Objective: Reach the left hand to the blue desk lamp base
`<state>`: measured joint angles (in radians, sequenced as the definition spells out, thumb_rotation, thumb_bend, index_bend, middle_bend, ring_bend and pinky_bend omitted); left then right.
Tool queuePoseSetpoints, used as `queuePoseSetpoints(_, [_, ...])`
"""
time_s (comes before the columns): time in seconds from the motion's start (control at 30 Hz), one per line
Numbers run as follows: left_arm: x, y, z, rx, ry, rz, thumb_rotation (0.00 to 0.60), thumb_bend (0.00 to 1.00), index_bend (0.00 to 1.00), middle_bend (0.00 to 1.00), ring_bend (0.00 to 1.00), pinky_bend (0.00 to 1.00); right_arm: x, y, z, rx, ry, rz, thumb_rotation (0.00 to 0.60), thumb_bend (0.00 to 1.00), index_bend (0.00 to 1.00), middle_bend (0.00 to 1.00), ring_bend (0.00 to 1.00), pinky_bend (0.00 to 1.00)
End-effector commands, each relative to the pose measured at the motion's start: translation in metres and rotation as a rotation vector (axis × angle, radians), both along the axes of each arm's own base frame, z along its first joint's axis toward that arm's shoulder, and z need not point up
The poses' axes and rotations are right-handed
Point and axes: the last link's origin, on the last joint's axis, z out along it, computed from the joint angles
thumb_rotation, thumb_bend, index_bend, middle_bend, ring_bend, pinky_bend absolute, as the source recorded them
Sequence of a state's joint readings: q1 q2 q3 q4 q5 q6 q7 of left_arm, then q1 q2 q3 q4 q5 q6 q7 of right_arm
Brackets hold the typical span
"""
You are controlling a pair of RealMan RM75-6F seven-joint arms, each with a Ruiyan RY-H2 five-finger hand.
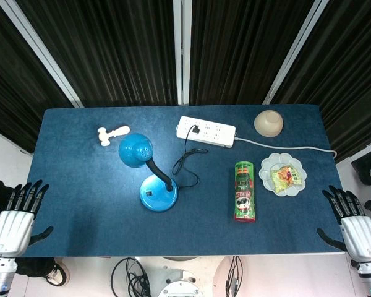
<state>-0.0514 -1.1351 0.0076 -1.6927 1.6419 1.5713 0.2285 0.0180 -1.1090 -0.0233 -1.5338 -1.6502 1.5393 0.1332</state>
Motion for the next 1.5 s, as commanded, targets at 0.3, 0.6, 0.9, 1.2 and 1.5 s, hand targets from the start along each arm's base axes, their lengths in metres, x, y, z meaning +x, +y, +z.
queuePoseSetpoints(0.3, [0.005,0.003,-0.004,-0.015,0.006,-0.022,0.600,0.00,0.04,0.00,0.00,0.00,0.002,0.001,0.007,-0.032,-0.015,0.015,0.600,0.18,0.00,0.00,0.00,0.00])
queuePoseSetpoints(0.6, [0.014,0.004,-0.013,-0.093,-0.061,-0.069,0.600,0.07,0.04,0.03,0.00,0.03,0.000,-0.005,0.017,-0.065,0.014,0.003,0.600,0.18,0.00,0.00,0.00,0.00])
queuePoseSetpoints(0.9, [0.041,0.017,-0.038,-0.165,-0.076,-0.167,0.600,0.21,0.05,0.43,0.37,0.52,0.003,-0.007,0.029,-0.102,0.005,0.010,0.600,0.18,0.00,0.00,0.00,0.00])
queuePoseSetpoints(1.2, [0.069,0.043,-0.083,-0.260,-0.002,-0.218,0.600,0.38,0.11,0.73,0.71,0.75,0.000,-0.004,0.039,-0.128,0.003,0.002,0.600,0.18,0.00,0.00,0.00,0.00])
queuePoseSetpoints(1.5, [0.081,0.077,-0.137,-0.443,-0.012,-0.172,0.600,0.42,0.11,0.76,0.74,0.76,-0.006,-0.005,0.046,-0.138,-0.006,-0.020,0.600,0.18,0.00,0.00,0.00,0.00])
